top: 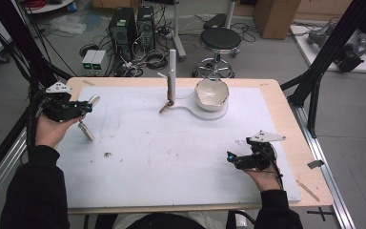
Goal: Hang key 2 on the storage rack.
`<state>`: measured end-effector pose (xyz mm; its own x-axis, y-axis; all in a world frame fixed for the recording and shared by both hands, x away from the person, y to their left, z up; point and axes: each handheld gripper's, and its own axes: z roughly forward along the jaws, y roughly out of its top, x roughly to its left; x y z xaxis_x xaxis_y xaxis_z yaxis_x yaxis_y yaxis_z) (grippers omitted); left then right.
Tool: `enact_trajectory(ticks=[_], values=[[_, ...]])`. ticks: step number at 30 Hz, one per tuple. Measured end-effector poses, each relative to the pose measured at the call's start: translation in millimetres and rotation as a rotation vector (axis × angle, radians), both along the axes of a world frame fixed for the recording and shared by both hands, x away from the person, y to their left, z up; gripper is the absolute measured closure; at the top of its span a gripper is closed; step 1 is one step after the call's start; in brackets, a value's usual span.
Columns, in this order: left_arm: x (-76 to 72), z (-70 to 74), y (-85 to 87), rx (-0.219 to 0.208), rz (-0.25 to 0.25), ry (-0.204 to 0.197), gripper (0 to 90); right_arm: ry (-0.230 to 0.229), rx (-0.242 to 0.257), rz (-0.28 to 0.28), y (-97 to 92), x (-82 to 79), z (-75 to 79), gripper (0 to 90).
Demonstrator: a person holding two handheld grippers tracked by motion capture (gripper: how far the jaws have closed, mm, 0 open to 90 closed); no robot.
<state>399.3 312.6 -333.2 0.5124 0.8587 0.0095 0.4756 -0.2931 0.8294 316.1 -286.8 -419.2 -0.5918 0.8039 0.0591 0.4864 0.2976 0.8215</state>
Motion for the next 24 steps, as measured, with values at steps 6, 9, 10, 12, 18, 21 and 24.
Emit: enact_trajectory(ticks=[6,9,10,12,18,21,24], values=[[2.7,16.4,-10.6,0.019,-0.024,-0.024,74.6,0.001,0.004,0.001,0.0,-0.1,0.3,0.6],[4.3,23.2,-15.1,0.015,-0.032,-0.022,74.7,-0.004,0.005,0.002,-1.1,0.4,0.4,0.6],[4.8,25.5,-16.4,0.020,-0.035,-0.024,74.6,-0.005,0.006,0.001,-1.3,0.4,0.5,0.6],[5.5,30.1,-18.8,0.024,-0.040,-0.031,74.6,-0.005,0.006,0.001,-1.3,0.4,0.5,0.6],[7.2,46.7,-28.8,0.030,-0.062,-0.045,74.6,-0.005,0.009,0.002,-1.5,-0.2,1.3,0.6],[7.8,55.6,-36.3,0.021,-0.101,-0.055,74.6,-0.006,0.011,0.001,-2.6,-0.3,1.8,0.6],[9.3,63.2,-45.9,0.029,-0.124,-0.063,74.9,-0.006,0.008,-0.001,-2.7,-0.2,1.4,0.6]])
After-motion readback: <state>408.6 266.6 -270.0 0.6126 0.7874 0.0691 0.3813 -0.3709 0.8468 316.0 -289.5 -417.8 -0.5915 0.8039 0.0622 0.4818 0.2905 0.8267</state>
